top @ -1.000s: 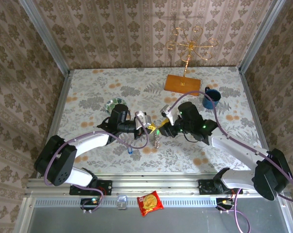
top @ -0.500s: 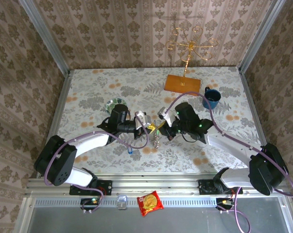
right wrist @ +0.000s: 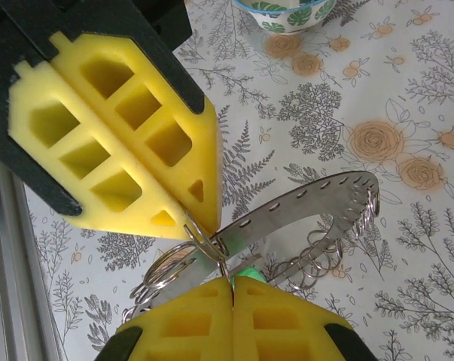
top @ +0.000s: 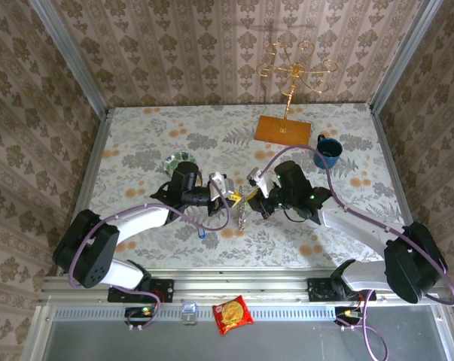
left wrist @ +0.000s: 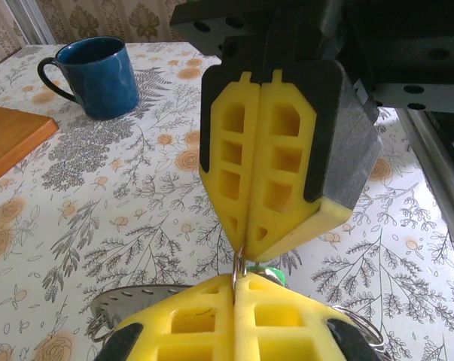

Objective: Put the keys on the keyring

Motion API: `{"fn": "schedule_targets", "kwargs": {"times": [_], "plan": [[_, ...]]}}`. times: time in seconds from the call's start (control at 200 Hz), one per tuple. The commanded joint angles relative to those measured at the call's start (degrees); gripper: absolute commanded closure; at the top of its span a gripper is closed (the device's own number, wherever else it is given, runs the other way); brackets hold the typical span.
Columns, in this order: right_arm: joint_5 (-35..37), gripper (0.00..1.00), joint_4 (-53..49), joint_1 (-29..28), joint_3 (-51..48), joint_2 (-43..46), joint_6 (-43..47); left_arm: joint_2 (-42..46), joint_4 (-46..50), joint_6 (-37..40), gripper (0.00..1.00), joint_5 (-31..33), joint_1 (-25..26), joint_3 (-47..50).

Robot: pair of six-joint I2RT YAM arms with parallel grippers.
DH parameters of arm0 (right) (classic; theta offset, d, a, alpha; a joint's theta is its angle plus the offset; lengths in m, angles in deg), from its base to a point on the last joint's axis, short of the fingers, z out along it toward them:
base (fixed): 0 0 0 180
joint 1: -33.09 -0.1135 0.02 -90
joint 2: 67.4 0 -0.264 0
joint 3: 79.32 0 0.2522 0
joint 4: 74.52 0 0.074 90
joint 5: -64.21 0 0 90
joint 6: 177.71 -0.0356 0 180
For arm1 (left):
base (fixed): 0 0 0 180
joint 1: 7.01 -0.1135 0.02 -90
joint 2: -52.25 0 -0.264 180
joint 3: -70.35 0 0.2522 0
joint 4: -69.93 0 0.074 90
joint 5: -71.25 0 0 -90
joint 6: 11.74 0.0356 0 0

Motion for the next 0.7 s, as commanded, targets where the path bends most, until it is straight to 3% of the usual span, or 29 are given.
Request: {"fn": "schedule_targets", "kwargs": {"times": [0.0, 0.1, 0.28, 0.445, 0.695], "plan": [[-2.2, 1.00, 4.1, 0.4, -1.1, -1.7, -1.7, 0.8, -1.7, -0.5, 1.00, -1.4, 0.4, 0.9], [-2.5, 1.00, 6.5, 0.5, -1.8, -2.0, -2.1, 0.7, -2.4, -0.8, 1.00, -1.4, 0.4, 1.2], [-1.7, 0.82, 11.3, 1.6, -4.8, -0.1, -2.6, 0.6, -3.9, -1.7, 1.00, -1.6, 0.4, 1.9], [-4.5, 0.72, 23.7, 2.5, -12.3, 4.2, 3.6, 0.5, -7.4, -3.6, 1.00, -2.0, 0.4, 2.9], [-8.6, 0.70, 26.6, 2.6, -13.1, 4.2, 7.0, 0.1, -10.4, -5.5, 1.00, -2.9, 0.3, 3.5]]}}
